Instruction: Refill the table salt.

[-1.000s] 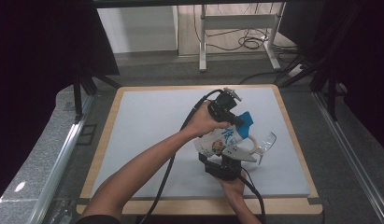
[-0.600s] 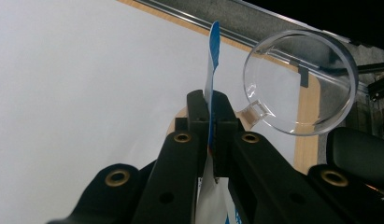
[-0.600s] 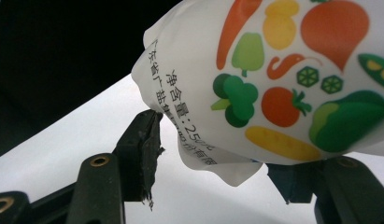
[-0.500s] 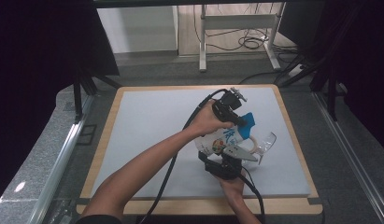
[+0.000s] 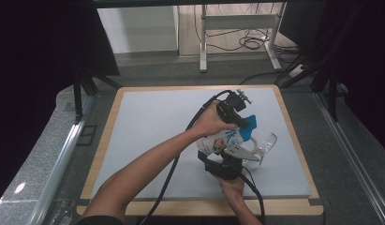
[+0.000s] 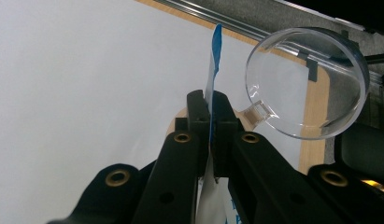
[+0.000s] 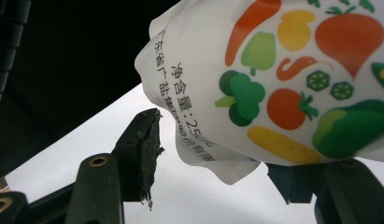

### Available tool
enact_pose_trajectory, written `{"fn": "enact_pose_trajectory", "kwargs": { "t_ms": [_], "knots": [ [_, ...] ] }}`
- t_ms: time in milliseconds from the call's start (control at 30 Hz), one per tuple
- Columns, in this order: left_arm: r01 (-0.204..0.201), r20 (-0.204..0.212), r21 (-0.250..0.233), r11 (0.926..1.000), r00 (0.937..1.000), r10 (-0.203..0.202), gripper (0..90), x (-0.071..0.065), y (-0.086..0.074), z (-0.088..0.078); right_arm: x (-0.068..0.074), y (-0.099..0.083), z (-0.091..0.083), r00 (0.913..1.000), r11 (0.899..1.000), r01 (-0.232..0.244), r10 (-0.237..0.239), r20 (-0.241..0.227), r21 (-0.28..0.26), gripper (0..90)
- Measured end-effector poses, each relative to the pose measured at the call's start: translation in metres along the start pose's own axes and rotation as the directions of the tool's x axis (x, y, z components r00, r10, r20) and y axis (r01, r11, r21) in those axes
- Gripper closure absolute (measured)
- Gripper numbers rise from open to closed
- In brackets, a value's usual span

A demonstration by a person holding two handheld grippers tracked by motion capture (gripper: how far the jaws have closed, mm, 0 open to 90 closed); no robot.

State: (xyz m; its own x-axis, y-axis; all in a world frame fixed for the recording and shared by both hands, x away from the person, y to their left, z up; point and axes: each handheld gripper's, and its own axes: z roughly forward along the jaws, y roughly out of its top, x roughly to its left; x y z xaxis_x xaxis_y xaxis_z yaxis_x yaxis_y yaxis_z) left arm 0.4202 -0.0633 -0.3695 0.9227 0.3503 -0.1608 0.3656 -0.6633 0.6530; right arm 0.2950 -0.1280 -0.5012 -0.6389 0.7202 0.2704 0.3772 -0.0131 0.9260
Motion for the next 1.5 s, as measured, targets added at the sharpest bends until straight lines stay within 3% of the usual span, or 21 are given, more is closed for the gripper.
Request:
{"fn": "enact_pose_trajectory", "kwargs": {
  "t_ms": [600,1100,1500],
  "knots": [
    [-0.009,0.007,0.022,0.9997,0.9999,0.009,90.0,-0.001,0.006,0.002,0.003,0.004,-0.002,1.0,1.0,-0.002,0.002,0.003,-0.006,40.8],
    [-0.018,0.009,0.052,0.9985,0.9998,0.018,90.0,-0.002,0.01,0.009,0.001,0.01,-0.001,0.9988,0.999,-0.049,0.049,-0.002,-0.011,41.3],
    [-0.021,-0.008,0.056,0.9982,0.9997,0.022,90.0,-0.006,0.013,0.009,0.0,0.013,-0.002,0.9987,0.998,-0.052,0.052,-0.004,-0.026,42.5]
  ]
}}
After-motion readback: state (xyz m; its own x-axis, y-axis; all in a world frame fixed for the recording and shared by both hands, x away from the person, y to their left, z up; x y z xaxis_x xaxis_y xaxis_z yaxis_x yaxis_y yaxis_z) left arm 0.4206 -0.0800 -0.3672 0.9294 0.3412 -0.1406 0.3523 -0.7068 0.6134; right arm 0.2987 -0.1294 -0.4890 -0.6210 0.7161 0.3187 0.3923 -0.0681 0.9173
